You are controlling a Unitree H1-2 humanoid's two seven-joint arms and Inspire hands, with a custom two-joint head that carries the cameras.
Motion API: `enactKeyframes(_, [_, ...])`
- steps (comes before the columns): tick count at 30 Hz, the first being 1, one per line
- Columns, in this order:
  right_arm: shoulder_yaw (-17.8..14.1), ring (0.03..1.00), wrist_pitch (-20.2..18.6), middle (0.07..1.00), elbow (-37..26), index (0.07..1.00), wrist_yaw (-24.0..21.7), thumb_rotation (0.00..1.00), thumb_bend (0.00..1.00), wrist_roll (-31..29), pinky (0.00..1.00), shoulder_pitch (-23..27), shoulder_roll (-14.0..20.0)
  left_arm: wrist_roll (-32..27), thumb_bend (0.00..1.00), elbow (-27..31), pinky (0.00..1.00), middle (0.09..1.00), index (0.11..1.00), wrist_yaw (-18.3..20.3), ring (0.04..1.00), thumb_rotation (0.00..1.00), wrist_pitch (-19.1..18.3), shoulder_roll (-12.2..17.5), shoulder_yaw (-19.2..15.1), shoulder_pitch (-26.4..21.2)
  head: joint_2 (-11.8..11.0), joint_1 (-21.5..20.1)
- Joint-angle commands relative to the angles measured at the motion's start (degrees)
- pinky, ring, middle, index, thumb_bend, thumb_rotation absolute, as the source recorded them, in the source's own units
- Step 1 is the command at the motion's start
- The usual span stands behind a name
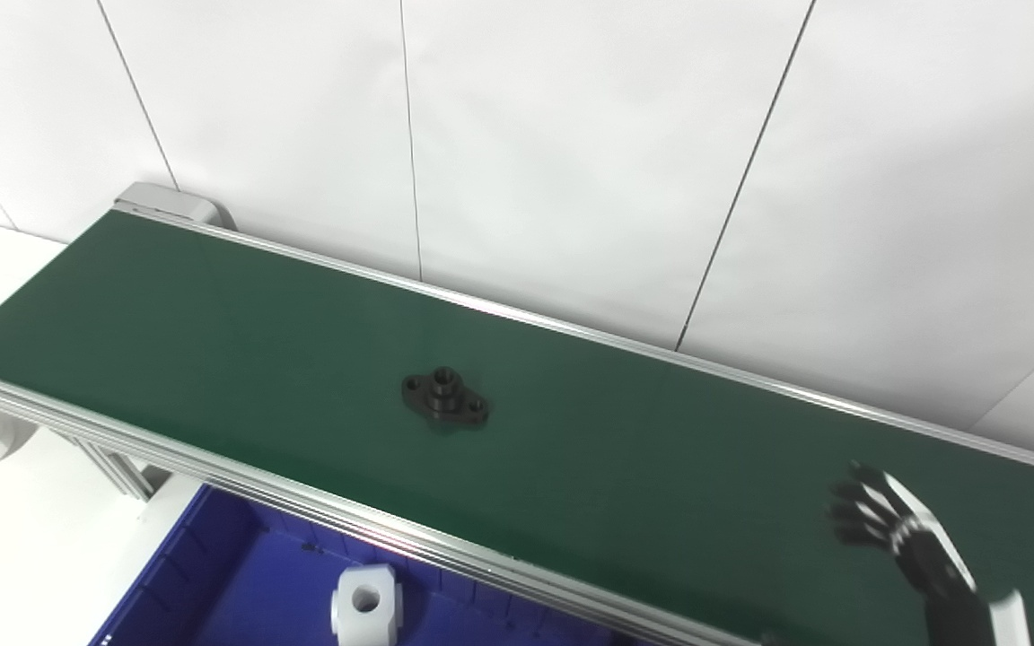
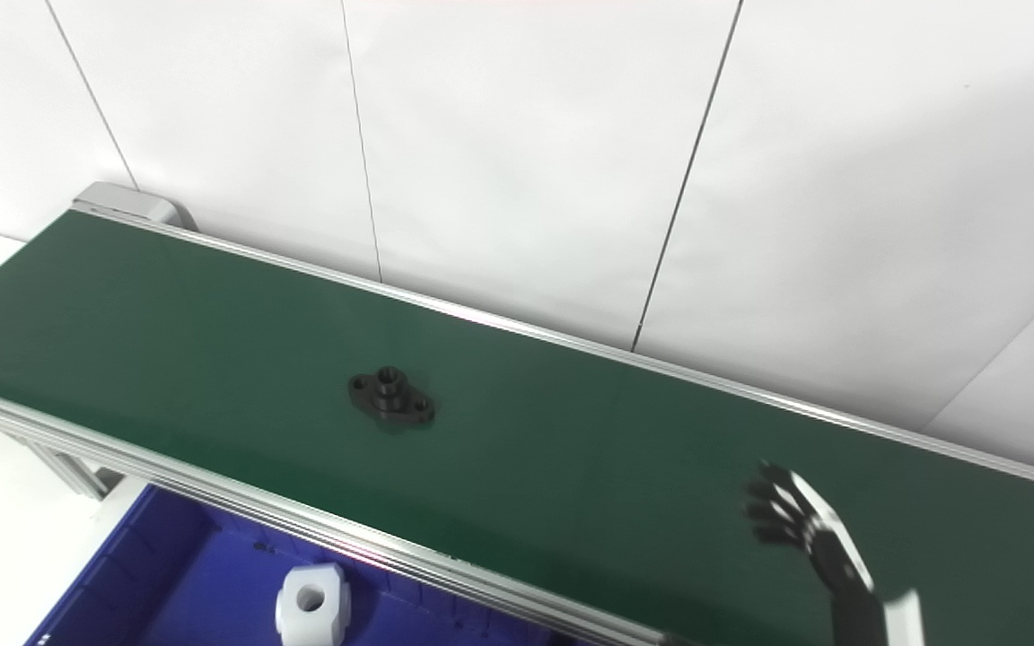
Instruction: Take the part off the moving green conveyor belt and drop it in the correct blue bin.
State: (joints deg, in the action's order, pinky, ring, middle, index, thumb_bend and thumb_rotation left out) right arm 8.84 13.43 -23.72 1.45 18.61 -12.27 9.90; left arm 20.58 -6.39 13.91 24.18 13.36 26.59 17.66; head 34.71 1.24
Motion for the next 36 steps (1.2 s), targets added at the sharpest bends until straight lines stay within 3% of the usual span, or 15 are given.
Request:
enactKeyframes(1, [0.2,0.675,-2.0,0.743,-2.2,0.803,-1.0,0.35,0.88,1.8,0.61,1.1,-1.5,-0.7,0.84,2.6,0.84,1.000,1.000,-0.1,0.999,0.50,0.7,0.5,-0.3,0.4,0.1,-0.3])
enactKeyframes(6, [1.9,0.677,-8.4,0.749,-5.1,0.802,-4.0,0.31,0.85,5.6,0.60,3.2,-5.0,-2.0,0.84,4.4,0.86,1.000,1.000,1.0,1.000,0.50,0.2,1.8,-0.7,0.6,2.1,-6.0])
enactKeyframes(9, [2.9,0.673,-11.7,0.754,-5.8,0.810,-5.5,0.26,0.83,7.7,0.59,4.8,-6.8,-2.9,0.83,4.4,0.89,1.000,1.000,1.4,1.000,0.49,0.5,2.3,-0.9,0.3,3.0,-6.9])
enactKeyframes(17, [5.6,0.689,-21.0,0.751,-4.6,0.825,-9.9,0.25,0.82,14.2,0.60,12.2,-10.7,-4.2,0.83,6.5,0.99,1.000,1.000,2.6,1.000,0.45,-0.6,3.3,-1.8,0.1,6.8,-11.4])
enactKeyframes(23, [8.1,0.689,-26.8,0.750,-1.6,0.839,-13.0,0.30,0.81,19.7,0.61,18.5,-11.9,-5.1,0.83,7.4,1.00,1.000,1.000,3.2,1.000,0.47,-0.9,3.7,-2.5,0.2,8.8,-14.0])
enactKeyframes(30, [10.2,0.655,-28.0,0.727,4.9,0.834,-12.5,0.30,0.83,23.1,0.56,24.2,-12.9,-6.2,0.81,8.6,1.00,1.000,1.000,3.6,1.000,0.52,-0.4,4.9,-3.5,1.0,10.3,-14.5])
enactKeyframes(36, [11.8,0.662,-28.2,0.720,11.0,0.843,-12.8,0.29,0.82,24.5,0.59,28.2,-12.3,-7.8,0.80,9.4,1.00,1.000,1.000,4.2,1.000,0.51,-0.9,5.5,-3.9,1.6,10.7,-12.9])
